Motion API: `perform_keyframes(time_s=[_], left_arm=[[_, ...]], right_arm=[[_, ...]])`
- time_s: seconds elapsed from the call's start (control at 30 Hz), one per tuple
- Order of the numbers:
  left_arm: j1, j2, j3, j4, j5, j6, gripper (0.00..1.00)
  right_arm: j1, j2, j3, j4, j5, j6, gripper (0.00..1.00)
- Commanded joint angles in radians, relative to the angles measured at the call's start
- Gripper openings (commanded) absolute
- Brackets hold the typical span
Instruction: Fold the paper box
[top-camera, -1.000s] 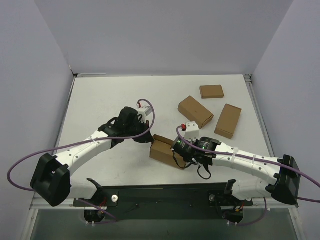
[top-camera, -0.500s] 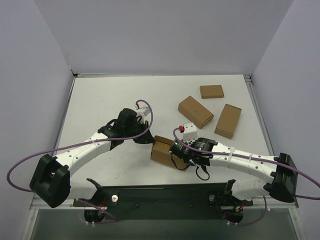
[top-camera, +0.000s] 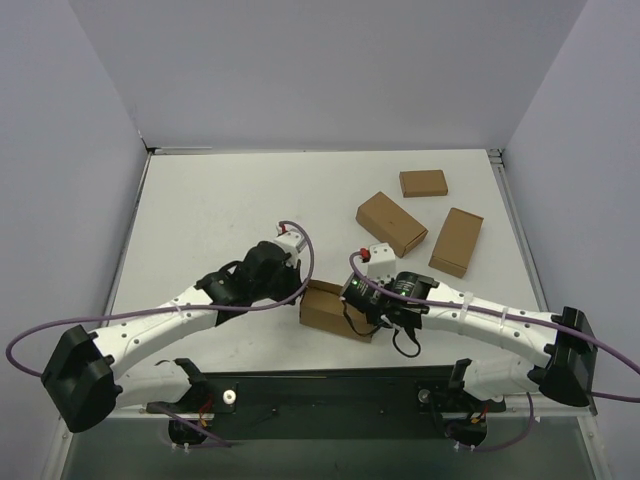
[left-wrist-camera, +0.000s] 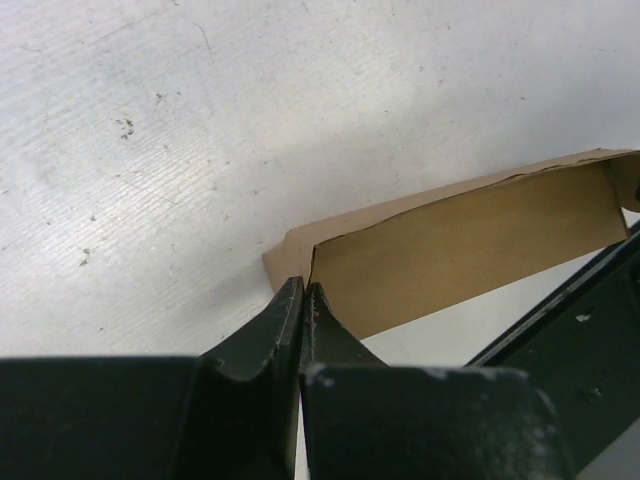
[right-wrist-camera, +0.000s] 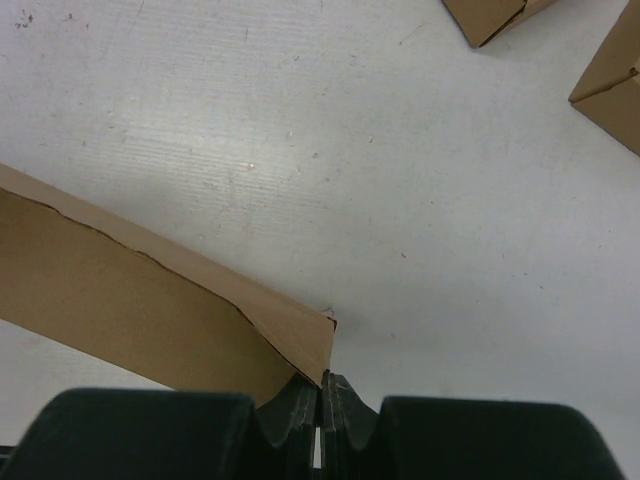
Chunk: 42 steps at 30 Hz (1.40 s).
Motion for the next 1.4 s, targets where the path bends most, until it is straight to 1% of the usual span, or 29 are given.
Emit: perform_keyframes(time_s=[0.0, 0.13, 0.27, 0.3, 0.37, 0.4, 0.47, 0.5, 0.6, 0.73, 0.83, 0.9, 0.93, 1.03, 1.2, 1.37], left_arm=[[-0.084, -0.063, -0.063, 0.050, -0.192, 0.002, 0.00], [-0.147, -0.094, -0.109, 0.093, -0.286, -0.024, 0.00], [-0.165, -0.106, -0.112, 0.099, -0.297, -0.048, 0.00], [-0.167, -0.109, -0.108, 0.094, -0.295, -0.053, 0.02], [-0.165, -0.123, -0.095, 0.079, -0.301, -0.056, 0.09], [-0.167, -0.128, -0.091, 0.074, -0.303, -0.061, 0.19], [-0.165, -0.151, -0.097, 0.074, -0.300, -0.068, 0.29], [-0.167, -0.157, -0.098, 0.077, -0.292, -0.080, 0.36], [-0.167, -0.178, -0.114, 0.094, -0.274, -0.102, 0.45], [-0.164, -0.177, -0.135, 0.106, -0.286, -0.113, 0.52], [-0.162, -0.174, -0.157, 0.099, -0.312, -0.120, 0.54], [-0.161, -0.183, -0.175, 0.091, -0.343, -0.128, 0.58], [-0.156, -0.192, -0.183, 0.094, -0.346, -0.128, 0.62], [-0.131, -0.204, -0.221, 0.148, -0.305, -0.131, 0.65], [-0.108, -0.186, -0.264, 0.231, -0.239, -0.151, 0.64], [-0.110, -0.195, -0.315, 0.267, -0.209, -0.159, 0.62]], right_arm=[[-0.041, -0.047, 0.011, 0.082, -0.093, 0.011, 0.00], [-0.097, -0.082, -0.021, 0.154, -0.176, 0.005, 0.00], [-0.102, -0.081, -0.018, 0.165, -0.184, 0.000, 0.00], [-0.101, -0.081, -0.018, 0.164, -0.183, 0.002, 0.00], [-0.096, -0.081, -0.023, 0.161, -0.170, 0.002, 0.00], [-0.093, -0.081, -0.024, 0.159, -0.163, 0.000, 0.00], [-0.087, -0.076, -0.024, 0.156, -0.146, -0.001, 0.00], [-0.081, -0.076, -0.023, 0.153, -0.141, -0.003, 0.00], [-0.073, -0.064, -0.020, 0.147, -0.132, -0.005, 0.00], [-0.061, -0.052, -0.015, 0.139, -0.123, -0.003, 0.00], [-0.059, -0.050, -0.017, 0.139, -0.121, -0.001, 0.00], [-0.058, -0.053, -0.018, 0.138, -0.121, -0.001, 0.00], [-0.059, -0.052, -0.020, 0.136, -0.121, -0.001, 0.00], [-0.058, -0.053, -0.018, 0.133, -0.118, -0.003, 0.00], [-0.058, -0.044, -0.020, 0.132, -0.118, 0.000, 0.00], [-0.058, -0.039, -0.009, 0.130, -0.114, 0.006, 0.00]])
